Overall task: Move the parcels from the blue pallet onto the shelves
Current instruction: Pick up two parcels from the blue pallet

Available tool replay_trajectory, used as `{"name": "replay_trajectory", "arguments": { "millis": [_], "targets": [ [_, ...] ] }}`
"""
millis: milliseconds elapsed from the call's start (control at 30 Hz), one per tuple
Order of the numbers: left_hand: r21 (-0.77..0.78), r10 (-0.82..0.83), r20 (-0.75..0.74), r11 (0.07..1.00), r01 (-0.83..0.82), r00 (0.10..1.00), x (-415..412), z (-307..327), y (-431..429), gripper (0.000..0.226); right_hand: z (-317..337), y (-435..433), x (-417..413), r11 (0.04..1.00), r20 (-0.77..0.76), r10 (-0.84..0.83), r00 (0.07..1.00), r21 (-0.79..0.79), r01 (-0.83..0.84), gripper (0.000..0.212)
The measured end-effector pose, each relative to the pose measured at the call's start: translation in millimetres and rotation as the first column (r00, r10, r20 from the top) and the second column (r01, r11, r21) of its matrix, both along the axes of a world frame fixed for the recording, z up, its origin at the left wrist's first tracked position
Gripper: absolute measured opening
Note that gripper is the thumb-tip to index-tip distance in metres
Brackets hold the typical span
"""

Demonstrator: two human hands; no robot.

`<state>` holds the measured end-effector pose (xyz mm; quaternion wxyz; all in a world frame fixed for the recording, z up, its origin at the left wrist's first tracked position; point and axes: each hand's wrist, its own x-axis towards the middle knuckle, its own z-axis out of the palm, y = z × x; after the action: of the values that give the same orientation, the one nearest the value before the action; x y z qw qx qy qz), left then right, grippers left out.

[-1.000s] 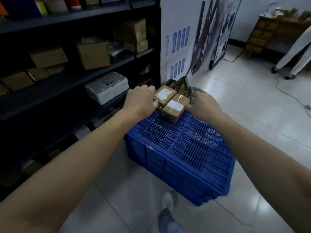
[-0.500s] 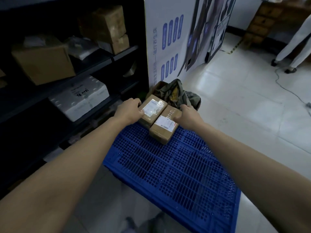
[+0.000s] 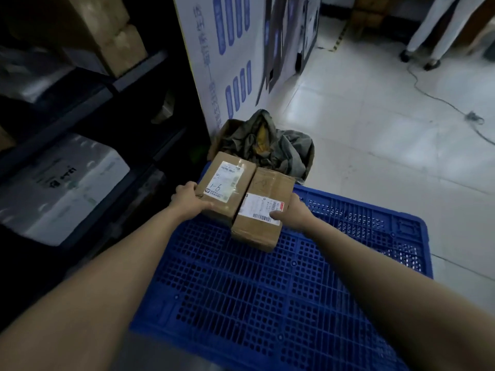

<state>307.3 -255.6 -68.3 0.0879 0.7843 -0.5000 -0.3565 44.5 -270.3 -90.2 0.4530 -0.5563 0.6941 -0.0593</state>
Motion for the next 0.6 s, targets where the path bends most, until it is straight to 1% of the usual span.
{"name": "replay_trajectory", "arguments": {
  "millis": [67, 167, 233, 300, 333, 367, 400, 467, 500, 533, 600],
  "targets": [
    [-0.015, 0.026, -0.025, 1.000, -0.027, 0.999, 6.5, -22.0, -17.4, 0.093, -22.5, -9.4, 0.5, 0.990, 0.080, -0.135, 0.988, 0.054, 0.131, 0.089],
    [-0.034, 0.032, -0.081, 0.999, -0.035, 0.996, 12.4, -48.6, -41.1, 0.098, -51.5, -23.8, 3.3, 0.958, 0.153, -0.281, 0.948, 0.110, 0.266, 0.095],
    [-0.023, 0.052, -0.147, 0.998, -0.056, 0.988, 14.9, -63.1, -52.3, 0.097, -68.5, -31.6, 6.4, 0.931, 0.178, -0.349, 0.920, 0.180, 0.319, 0.086],
    [0.013, 0.084, -0.216, 0.996, -0.083, 0.973, 18.5, -75.5, -60.7, 0.089, -84.5, -36.9, 8.6, 0.901, 0.219, -0.408, 0.886, 0.251, 0.353, 0.065],
    [0.034, 0.100, -0.250, 0.995, -0.094, 0.963, 20.4, -80.8, -63.9, 0.082, -90.4, -38.2, 9.6, 0.879, 0.247, -0.451, 0.858, 0.291, 0.379, 0.060],
    [0.055, 0.117, -0.282, 0.993, -0.106, 0.952, 23.1, -86.4, -66.5, 0.075, -95.3, -38.8, 10.6, 0.851, 0.272, -0.498, 0.824, 0.334, 0.404, 0.063],
    [0.074, 0.138, -0.314, 0.990, -0.121, 0.939, 25.5, -91.0, -68.2, 0.072, -100.1, -39.7, 11.2, 0.822, 0.301, -0.545, 0.783, 0.374, 0.429, 0.070],
    [0.129, 0.203, -0.383, 0.978, -0.166, 0.901, 30.5, -98.7, -69.6, 0.077, -106.3, -40.2, 12.8, 0.774, 0.366, -0.624, 0.691, 0.408, 0.484, 0.084],
    [0.150, 0.244, -0.419, 0.969, -0.198, 0.875, 33.0, -101.6, -69.7, 0.078, -107.5, -40.4, 13.9, 0.759, 0.399, -0.648, 0.649, 0.416, 0.501, 0.085],
    [0.168, 0.286, -0.455, 0.958, -0.234, 0.843, 35.6, -103.8, -69.8, 0.077, -107.8, -40.4, 14.7, 0.754, 0.430, -0.655, 0.621, 0.426, 0.501, 0.085],
    [0.213, 0.370, -0.512, 0.929, -0.303, 0.775, 41.0, -102.8, -67.7, 0.080, -103.5, -40.5, 16.3, 0.781, 0.466, -0.623, 0.628, 0.424, 0.460, 0.082]
  ]
}}
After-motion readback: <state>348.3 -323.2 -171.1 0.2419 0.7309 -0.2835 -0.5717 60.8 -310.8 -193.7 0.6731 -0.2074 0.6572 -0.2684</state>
